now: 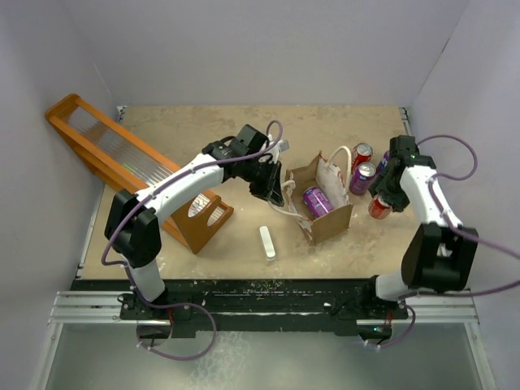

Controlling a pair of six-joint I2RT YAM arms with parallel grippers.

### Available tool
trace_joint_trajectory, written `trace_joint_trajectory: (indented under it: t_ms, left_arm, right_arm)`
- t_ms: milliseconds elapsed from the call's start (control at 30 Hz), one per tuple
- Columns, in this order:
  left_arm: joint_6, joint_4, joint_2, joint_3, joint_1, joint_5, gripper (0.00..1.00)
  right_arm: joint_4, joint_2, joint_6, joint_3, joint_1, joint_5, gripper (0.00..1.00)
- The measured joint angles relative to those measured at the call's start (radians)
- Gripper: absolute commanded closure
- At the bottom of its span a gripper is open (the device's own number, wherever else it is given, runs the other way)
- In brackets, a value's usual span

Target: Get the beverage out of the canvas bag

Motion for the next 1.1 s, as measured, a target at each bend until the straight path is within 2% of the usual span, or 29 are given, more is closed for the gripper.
trace_joint_trajectory:
  t_ms: [33, 67, 100, 267, 500, 800, 900, 933, 1100]
  left_arm:
    - [0.000, -0.001, 0.003, 0.005, 0.000, -0.003, 1.00]
    - [-0.003, -0.002, 0.006, 0.008, 0.000, -0.005, 1.00]
    - [-0.007, -0.002, 0.008, 0.008, 0.000, -0.006, 1.00]
    - [-0.026, -0.011, 0.019, 0.008, 0.000, -0.013, 1.00]
    - [-0.038, -0.017, 0.019, 0.008, 0.000, -0.015, 1.00]
    - [-0.033, -0.060, 0.019, 0.020, 0.000, -0.037, 1.00]
    - [-0.030, -0.070, 0.020, 0.039, 0.000, -0.042, 1.00]
    - [-0.027, -0.071, 0.021, 0.046, 0.000, -0.043, 1.00]
    - [-0.016, -0.077, 0.046, 0.076, 0.000, -0.040, 1.00]
  right_arm:
    - [0.008, 0.086, 0.000, 0.029, -0.032, -0.046, 1.00]
    - [0.008, 0.086, 0.000, 0.029, -0.032, -0.046, 1.00]
    - [0.015, 0.133, 0.002, 0.046, -0.087, -0.068, 1.00]
    - [0.019, 0.311, 0.021, 0.163, -0.211, -0.142, 1.00]
    - [0.032, 0.415, 0.036, 0.294, -0.242, -0.135, 1.00]
    - [0.053, 0.463, 0.061, 0.303, -0.240, -0.146, 0.81]
    - [0.074, 0.463, 0.058, 0.303, -0.240, -0.145, 0.69]
    - [0.082, 0.464, 0.055, 0.303, -0.240, -0.146, 0.63]
    - [0.108, 0.471, 0.027, 0.309, -0.240, -0.165, 0.19]
